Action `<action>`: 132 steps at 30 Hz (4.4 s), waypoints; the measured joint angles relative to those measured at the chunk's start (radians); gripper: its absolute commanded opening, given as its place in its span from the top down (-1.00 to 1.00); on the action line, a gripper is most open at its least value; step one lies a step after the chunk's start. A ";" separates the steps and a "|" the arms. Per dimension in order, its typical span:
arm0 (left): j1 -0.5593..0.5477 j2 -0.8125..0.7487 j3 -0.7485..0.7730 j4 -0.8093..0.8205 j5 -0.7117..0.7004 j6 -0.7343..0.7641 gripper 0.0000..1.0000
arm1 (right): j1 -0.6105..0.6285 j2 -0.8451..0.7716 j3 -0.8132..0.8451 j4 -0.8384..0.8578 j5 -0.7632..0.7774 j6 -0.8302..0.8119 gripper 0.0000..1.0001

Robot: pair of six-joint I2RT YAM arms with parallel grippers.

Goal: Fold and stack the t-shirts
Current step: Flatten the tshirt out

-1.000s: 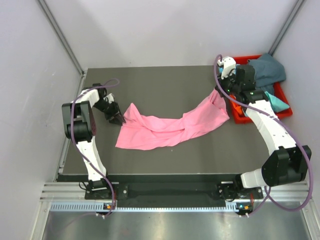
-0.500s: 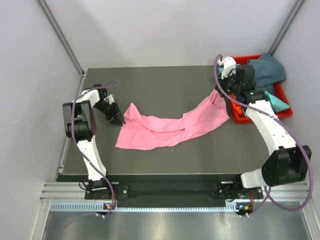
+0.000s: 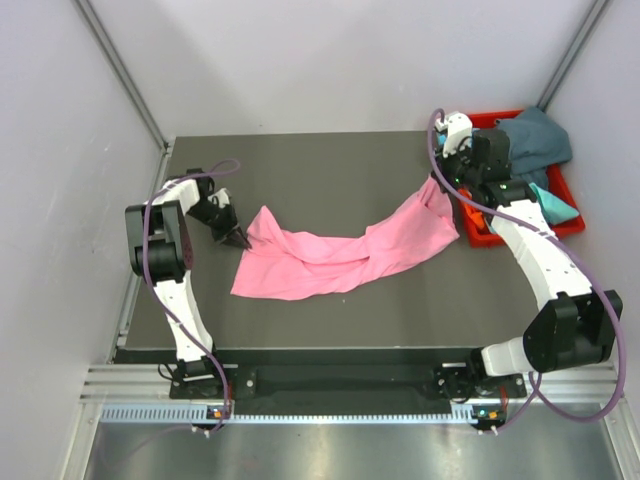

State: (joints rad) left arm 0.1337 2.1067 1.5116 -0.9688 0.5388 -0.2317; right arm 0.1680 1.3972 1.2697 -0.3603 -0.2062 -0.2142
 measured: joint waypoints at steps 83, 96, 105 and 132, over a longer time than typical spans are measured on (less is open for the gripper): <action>0.081 -0.229 0.092 -0.017 0.024 0.050 1.00 | 0.120 0.324 -0.035 0.028 -0.172 0.350 0.16; 0.081 -0.249 0.079 -0.018 0.024 0.050 1.00 | 0.145 0.504 0.081 0.026 -0.173 0.364 0.19; 0.081 -0.251 0.064 -0.011 0.026 0.047 1.00 | 0.266 0.483 0.048 0.021 -0.200 0.403 0.21; 0.081 -0.251 0.062 0.001 0.060 0.021 1.00 | 0.385 0.245 -0.120 -0.020 0.089 0.029 0.28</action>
State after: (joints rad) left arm 0.2146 1.8561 1.5738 -0.9680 0.5987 -0.2111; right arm 0.5526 1.6421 1.1500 -0.3805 -0.1177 -0.1852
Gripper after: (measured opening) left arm 0.011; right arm 0.362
